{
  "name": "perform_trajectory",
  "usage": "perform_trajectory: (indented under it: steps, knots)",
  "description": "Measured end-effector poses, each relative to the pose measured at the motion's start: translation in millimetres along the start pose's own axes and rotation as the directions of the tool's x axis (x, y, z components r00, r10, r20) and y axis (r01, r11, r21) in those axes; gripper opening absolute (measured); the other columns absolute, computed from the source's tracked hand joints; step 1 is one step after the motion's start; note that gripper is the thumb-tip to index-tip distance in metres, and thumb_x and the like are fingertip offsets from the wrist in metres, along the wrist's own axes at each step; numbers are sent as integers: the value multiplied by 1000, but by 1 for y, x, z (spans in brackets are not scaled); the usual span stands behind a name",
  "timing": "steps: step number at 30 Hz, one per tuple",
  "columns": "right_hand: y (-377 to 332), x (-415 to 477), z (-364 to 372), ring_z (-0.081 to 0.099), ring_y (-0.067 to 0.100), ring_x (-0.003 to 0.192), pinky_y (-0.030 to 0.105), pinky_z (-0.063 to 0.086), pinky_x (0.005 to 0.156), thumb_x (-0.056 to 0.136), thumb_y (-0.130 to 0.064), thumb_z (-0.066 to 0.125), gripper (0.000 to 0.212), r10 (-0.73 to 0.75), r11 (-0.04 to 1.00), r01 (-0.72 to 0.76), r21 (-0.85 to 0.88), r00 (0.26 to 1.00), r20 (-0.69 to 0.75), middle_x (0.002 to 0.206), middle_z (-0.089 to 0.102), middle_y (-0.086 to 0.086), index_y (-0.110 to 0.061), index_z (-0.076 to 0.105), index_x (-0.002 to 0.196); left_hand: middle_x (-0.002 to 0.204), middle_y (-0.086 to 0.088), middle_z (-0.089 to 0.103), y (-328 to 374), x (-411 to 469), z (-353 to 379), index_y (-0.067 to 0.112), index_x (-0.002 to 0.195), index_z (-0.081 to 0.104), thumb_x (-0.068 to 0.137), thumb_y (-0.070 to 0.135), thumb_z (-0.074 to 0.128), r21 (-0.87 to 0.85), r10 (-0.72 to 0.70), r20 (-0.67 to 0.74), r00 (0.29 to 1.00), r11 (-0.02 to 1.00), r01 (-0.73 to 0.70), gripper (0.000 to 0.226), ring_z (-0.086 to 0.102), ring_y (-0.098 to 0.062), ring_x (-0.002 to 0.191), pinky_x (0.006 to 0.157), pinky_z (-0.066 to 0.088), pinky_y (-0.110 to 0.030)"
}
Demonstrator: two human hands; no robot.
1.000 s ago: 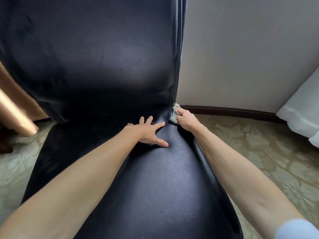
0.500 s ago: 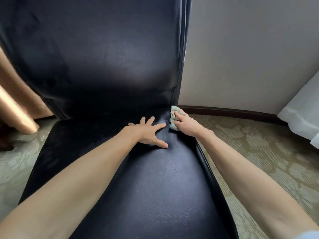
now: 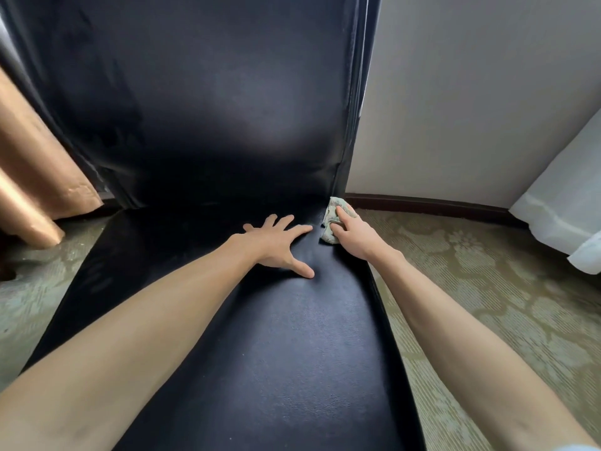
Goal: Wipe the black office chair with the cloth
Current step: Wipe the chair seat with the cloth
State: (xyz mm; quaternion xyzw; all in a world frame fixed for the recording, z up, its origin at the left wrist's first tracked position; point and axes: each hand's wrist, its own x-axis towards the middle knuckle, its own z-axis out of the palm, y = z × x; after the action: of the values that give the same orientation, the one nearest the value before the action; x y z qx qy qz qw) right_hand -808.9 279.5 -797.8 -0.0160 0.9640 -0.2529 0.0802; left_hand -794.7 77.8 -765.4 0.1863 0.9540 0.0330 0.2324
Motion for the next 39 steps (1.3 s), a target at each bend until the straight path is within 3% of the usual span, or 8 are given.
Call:
perform_trajectory:
  steps: [5,10,14,20,26,30,34,39]
  knots:
    - [-4,-4,-3,22,28,144,39,26,112,100,-29,36,52,22,999,-22,-46,1000,-7,159,21,8,-13,27,149,163,-5,-12,-15,-18,5,31,155,-3,65,89,50,21,-73,-96,993,997,75,119,-15,-29,148,111,4,-69]
    - [-15,6,5,32,35,133,42,32,107,97,-28,34,42,45,994,-50,-102,998,-53,146,36,18,-8,43,133,162,-3,-16,-41,-29,6,37,154,-5,65,89,51,-16,-128,-5,992,992,128,117,-18,-31,147,111,1,-69]
    - [-23,12,9,19,34,142,42,17,116,94,-42,26,59,45,971,-47,-236,999,-15,155,28,14,-17,30,148,162,1,-19,-45,-28,7,41,153,-7,64,88,53,-42,-115,26,993,992,116,117,-20,-29,147,111,0,-69]
    - [-41,18,19,10,29,146,43,9,118,97,-49,30,53,-43,944,40,-327,999,-2,159,20,6,-32,29,148,162,0,-19,-46,-27,8,40,153,-8,64,87,55,-44,-116,27,993,992,118,118,-20,-30,147,110,-1,-71]
    - [-62,14,27,1,25,149,41,1,119,101,-49,29,54,-73,948,88,-305,996,59,162,9,0,-36,19,152,162,-1,-17,-47,-26,8,39,153,-6,64,88,54,-33,-121,16,993,992,122,118,-18,-31,147,110,0,-72]
    - [-48,12,14,14,24,145,40,13,117,101,-40,34,49,-79,956,84,-282,996,29,158,24,2,-20,35,145,163,-2,-14,-44,-29,8,39,153,-4,63,88,56,-32,-142,-4,990,989,142,119,-15,-31,148,110,3,-72]
    - [-30,-6,6,18,28,143,39,18,116,100,-33,34,44,20,980,-23,-200,1000,-17,152,32,12,-8,43,135,162,-7,-16,-34,-38,6,38,154,-2,63,86,59,-24,-216,-38,976,976,215,120,-15,-36,147,107,6,-75]
    - [-32,-44,2,15,28,144,37,17,115,100,-34,37,47,57,989,-57,-134,998,-3,154,31,10,-12,39,142,161,-10,-18,-8,-61,9,41,154,4,72,81,55,11,-218,-153,964,975,222,104,-13,-40,146,105,10,-77]
